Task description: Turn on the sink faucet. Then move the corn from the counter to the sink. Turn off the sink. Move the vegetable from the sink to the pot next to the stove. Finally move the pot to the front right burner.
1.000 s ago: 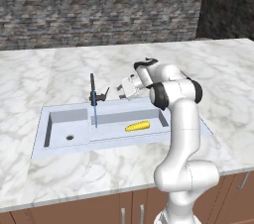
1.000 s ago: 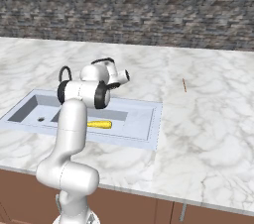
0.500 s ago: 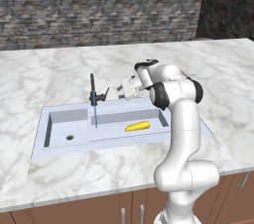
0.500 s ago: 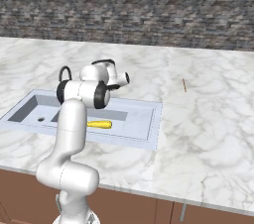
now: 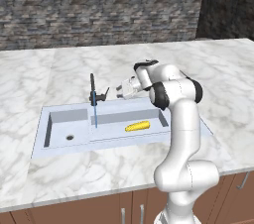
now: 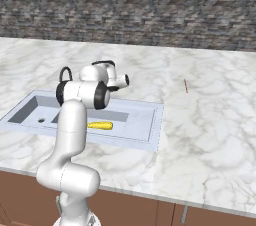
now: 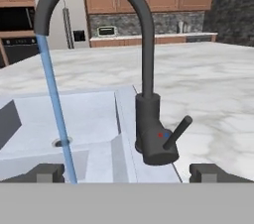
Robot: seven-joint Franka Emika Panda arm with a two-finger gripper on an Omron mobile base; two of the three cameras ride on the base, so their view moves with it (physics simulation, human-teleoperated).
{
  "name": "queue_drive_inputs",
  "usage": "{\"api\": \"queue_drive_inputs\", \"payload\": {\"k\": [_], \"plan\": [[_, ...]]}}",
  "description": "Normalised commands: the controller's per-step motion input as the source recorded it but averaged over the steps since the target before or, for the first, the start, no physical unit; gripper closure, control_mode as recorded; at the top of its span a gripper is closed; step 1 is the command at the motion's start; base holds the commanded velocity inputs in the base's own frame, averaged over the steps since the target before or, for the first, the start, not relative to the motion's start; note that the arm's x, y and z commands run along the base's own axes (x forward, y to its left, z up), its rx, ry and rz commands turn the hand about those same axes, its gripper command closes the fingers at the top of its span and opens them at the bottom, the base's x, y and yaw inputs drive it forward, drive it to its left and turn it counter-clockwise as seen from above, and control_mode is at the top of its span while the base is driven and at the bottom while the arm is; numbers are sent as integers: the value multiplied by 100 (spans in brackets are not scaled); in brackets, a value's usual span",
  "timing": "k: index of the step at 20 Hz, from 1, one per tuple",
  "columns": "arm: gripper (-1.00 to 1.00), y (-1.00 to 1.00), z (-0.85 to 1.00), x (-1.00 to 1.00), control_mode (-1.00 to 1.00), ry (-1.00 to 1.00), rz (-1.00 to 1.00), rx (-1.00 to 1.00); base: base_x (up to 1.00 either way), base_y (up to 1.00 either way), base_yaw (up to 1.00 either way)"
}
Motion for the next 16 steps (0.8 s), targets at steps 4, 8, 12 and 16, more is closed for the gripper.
{"api": "queue_drive_inputs", "payload": {"k": [4,8,12,16], "plan": [[-100,10,0,0,-100,0,-7,1,0,0,0],[-100,7,0,0,-100,0,-8,1,0,0,0],[-100,6,0,0,-100,0,-8,0,0,0,0],[-100,5,0,0,-100,0,-9,0,0,0,0]]}}
